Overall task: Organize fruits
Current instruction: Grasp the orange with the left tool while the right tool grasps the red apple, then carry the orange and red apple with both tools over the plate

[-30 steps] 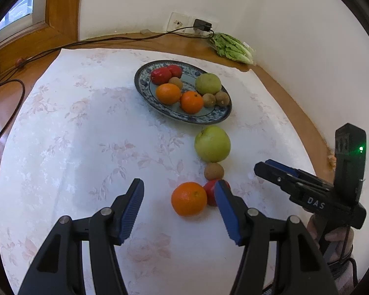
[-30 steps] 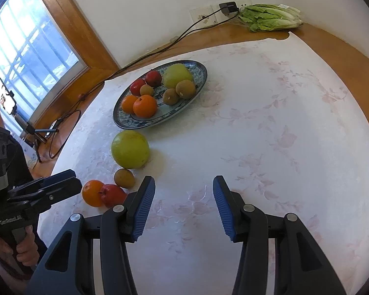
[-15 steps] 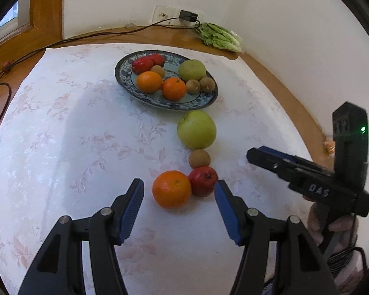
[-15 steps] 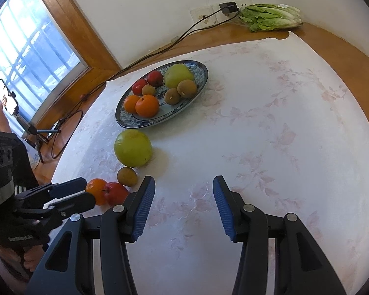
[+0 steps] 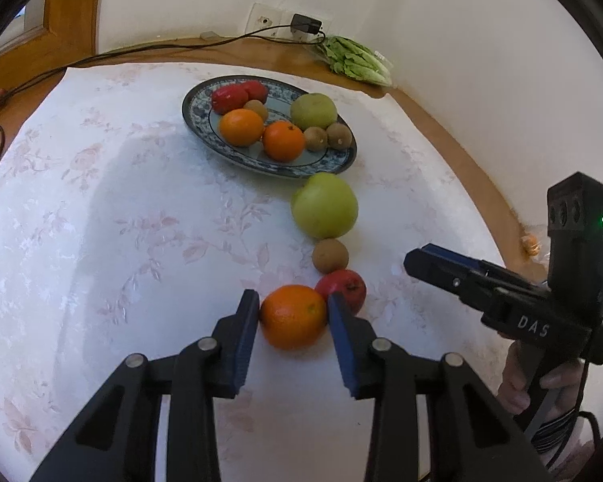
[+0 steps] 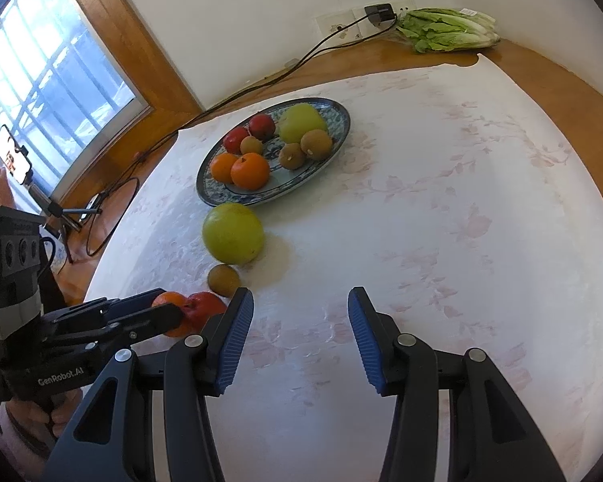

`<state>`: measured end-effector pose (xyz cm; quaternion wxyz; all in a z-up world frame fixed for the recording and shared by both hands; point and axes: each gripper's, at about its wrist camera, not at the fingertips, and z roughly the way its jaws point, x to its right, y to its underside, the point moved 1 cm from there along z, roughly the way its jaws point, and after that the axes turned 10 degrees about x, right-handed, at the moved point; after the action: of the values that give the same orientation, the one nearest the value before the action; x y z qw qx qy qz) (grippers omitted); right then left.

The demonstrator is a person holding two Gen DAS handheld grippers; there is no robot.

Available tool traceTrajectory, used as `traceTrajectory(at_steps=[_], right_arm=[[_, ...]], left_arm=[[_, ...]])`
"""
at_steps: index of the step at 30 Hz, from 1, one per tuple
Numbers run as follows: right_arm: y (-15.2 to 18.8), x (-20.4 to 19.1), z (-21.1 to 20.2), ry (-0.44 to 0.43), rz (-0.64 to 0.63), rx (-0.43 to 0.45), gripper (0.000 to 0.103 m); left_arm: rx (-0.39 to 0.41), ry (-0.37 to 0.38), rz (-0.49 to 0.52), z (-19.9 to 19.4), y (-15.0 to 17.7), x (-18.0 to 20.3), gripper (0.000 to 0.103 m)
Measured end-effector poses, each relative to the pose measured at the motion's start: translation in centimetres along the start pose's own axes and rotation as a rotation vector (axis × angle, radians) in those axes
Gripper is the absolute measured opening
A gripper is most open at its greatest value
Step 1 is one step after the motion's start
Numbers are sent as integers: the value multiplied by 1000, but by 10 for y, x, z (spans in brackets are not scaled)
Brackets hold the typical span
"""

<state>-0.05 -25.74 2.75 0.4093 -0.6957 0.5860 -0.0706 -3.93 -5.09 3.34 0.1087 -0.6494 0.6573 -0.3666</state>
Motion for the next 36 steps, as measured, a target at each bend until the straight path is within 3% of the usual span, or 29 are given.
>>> traceTrajectory(at_steps=[6, 30, 36], right_arm=[[3, -13, 3, -18, -26, -13, 50], [16, -55, 13, -85, -130, -45, 50], [20, -66, 20, -81, -153, -63, 45]], left_arm=[[2, -9, 37, 1, 2, 5, 37], [59, -63, -32, -14, -7, -24, 37], [69, -69, -45, -15, -7, -32, 37]])
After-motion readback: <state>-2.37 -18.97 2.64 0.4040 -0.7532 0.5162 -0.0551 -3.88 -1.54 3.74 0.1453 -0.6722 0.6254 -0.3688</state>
